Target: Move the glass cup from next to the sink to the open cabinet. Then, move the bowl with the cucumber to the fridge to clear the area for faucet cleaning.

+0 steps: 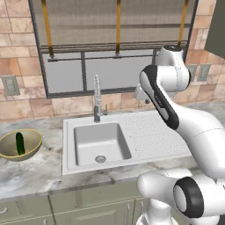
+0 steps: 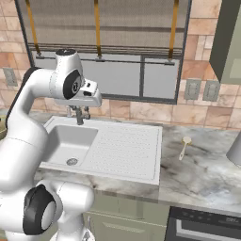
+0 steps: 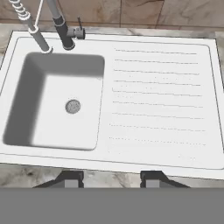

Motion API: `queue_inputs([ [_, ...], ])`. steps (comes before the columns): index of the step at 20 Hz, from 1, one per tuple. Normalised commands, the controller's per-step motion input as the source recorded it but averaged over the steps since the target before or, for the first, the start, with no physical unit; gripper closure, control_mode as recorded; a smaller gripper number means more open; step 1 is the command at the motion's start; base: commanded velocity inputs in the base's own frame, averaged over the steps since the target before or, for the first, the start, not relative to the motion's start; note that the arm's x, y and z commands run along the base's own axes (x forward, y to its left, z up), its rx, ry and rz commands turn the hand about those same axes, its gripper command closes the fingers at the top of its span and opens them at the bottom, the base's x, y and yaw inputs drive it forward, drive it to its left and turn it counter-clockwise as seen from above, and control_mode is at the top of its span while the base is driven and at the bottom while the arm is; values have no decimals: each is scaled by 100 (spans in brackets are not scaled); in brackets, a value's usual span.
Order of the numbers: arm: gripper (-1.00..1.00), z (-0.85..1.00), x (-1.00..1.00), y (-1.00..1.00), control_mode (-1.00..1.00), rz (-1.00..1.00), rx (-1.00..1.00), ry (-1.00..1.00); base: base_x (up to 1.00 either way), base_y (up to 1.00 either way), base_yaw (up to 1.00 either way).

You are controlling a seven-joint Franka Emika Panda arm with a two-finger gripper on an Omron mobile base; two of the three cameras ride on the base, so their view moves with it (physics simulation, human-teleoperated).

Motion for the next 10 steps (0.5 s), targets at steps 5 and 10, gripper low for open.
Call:
queue_inputs([
  [5, -100, 0, 0, 0, -100, 0, 0, 0, 0, 0, 0],
  [10, -100, -1, -11, 0, -100, 0, 0, 0, 0, 0, 0],
])
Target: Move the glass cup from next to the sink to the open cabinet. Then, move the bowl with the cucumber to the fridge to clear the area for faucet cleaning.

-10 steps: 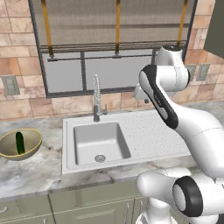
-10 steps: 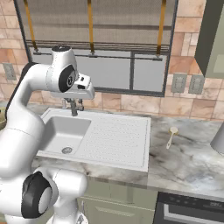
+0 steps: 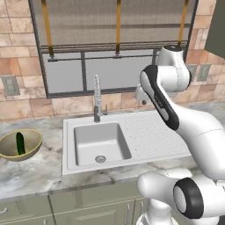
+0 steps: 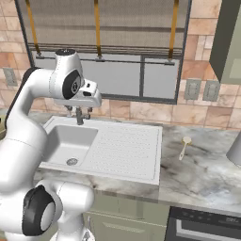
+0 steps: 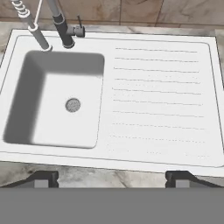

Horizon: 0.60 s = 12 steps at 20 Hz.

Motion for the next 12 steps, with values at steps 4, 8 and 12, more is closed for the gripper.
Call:
queue_inputs([
  [4, -100, 0, -53, 0, -100, -1, 1, -9, 0, 0, 0],
  [8, -100, -9, -50, 0, 100, 0, 1, -9, -50, 0, -4],
  [12, -100, 0, 0, 0, 100, 0, 0, 0, -80, 28, -1],
])
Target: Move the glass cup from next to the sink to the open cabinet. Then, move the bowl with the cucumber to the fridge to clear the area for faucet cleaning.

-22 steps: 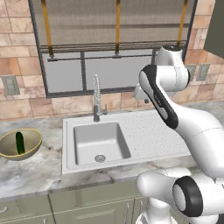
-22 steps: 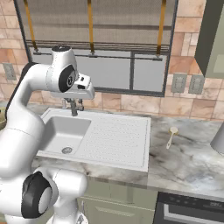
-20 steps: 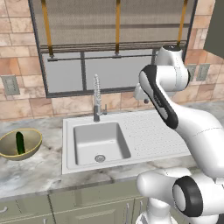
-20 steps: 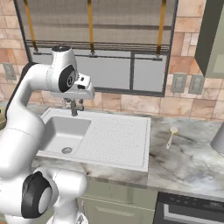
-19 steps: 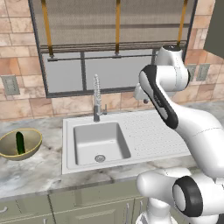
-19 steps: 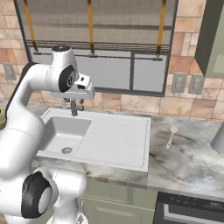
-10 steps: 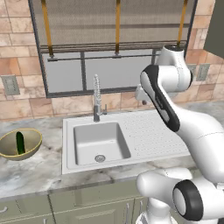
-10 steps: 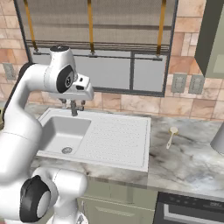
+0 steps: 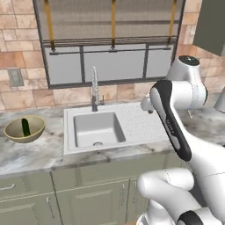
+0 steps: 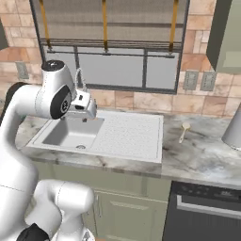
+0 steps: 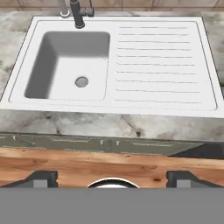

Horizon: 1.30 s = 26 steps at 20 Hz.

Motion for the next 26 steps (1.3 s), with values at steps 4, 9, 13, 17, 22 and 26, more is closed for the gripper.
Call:
queue_inputs([
  [4, -100, 0, 0, 0, 100, 0, 0, 0, -4, 81, 0],
  [9, -100, 0, 0, 0, 100, 0, 0, 0, 16, 99, 0],
  [13, -100, 0, 0, 0, 100, 0, 0, 0, 48, 99, 0],
  [17, -100, 0, 0, 0, 100, 0, 0, 0, 53, 75, 0],
  [22, -100, 0, 26, -5, -100, 0, 0, 2, 52, 15, 0],
  [26, -100, -4, 39, -52, -100, 5, 0, 1, 0, 0, 0],
])
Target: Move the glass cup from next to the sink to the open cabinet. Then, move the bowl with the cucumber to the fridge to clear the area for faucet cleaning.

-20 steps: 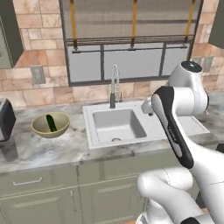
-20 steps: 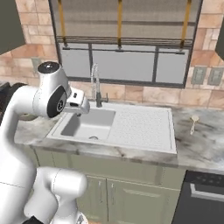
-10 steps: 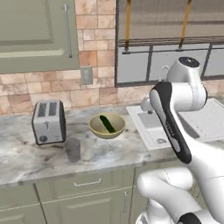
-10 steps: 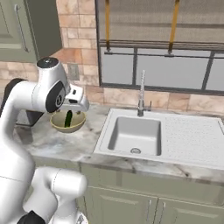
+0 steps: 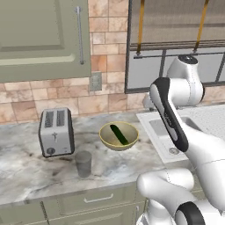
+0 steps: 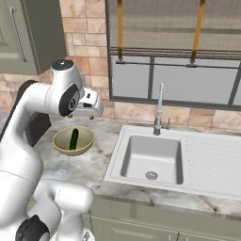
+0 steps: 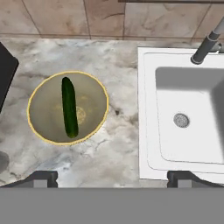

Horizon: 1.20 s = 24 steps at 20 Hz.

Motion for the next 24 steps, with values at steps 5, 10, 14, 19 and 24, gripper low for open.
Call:
queue_inputs([
  [5, -100, -30, 34, -26, -100, 7, 11, 10, 0, 0, 0],
  [10, -100, -67, 40, 0, -100, 3, 21, 6, 0, 0, 0],
  [14, -100, -59, 36, 11, -100, 0, 25, 0, 0, 0, 0],
  [19, -100, -24, 20, 10, -100, -9, 4, 0, 0, 0, 0],
  [24, -100, -25, 29, 16, -100, -14, 0, 0, 0, 0, 0],
])
